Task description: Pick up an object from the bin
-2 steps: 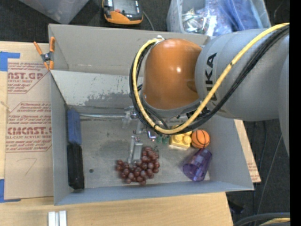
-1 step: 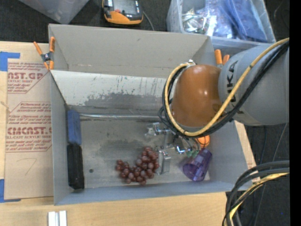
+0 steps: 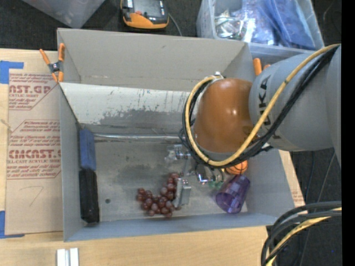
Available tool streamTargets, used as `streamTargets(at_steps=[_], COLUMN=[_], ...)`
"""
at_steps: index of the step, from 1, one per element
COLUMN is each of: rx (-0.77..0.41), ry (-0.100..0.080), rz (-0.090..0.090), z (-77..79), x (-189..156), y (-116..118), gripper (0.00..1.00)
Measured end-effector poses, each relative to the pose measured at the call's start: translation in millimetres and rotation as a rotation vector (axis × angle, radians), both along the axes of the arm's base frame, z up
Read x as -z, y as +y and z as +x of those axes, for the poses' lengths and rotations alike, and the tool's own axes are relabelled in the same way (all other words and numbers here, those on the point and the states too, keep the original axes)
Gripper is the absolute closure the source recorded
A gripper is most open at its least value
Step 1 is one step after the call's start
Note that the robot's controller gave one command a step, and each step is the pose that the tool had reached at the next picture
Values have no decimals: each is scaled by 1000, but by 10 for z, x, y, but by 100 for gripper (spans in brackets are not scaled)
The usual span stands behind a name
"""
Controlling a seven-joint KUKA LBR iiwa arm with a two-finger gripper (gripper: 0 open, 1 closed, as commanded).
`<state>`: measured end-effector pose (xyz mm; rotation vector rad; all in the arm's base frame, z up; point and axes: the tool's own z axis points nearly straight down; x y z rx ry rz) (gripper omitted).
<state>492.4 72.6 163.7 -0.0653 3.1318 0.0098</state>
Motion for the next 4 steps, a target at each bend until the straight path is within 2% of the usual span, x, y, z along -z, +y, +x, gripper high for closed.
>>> streamTargets(at_steps=[1, 2, 3, 4], rx=[-73, -283, -283, -279], ry=[12, -8, -8, -9], rz=[-5, -2, -2, -1], z=[130, 115, 115, 34], x=[742, 918, 918, 859], y=[229, -155, -155, -128], gripper=[0, 100, 100, 100])
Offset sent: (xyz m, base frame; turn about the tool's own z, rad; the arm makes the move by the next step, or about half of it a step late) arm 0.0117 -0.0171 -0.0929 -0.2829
